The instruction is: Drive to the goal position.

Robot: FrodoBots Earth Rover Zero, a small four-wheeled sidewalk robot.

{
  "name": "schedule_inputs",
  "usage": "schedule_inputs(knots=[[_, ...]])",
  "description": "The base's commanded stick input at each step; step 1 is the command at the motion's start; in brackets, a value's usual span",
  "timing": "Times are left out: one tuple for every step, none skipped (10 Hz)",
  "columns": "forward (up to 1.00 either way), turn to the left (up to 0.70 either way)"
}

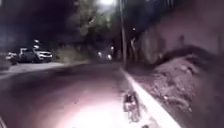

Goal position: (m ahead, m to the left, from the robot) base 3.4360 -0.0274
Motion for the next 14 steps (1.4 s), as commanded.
schedule_inputs(knots=[[0.7, 0.0], [0.7, 0.0], [0.7, 0.0], [0.7, 0.0], [0.7, 0.0], [0.7, 0.0], [0.7, 0.0], [0.7, 0.0], [0.7, 0.0], [0.7, 0.0], [0.7, 0.19], [0.7, 0.32], [0.7, 0.26], [0.7, 0.19]])
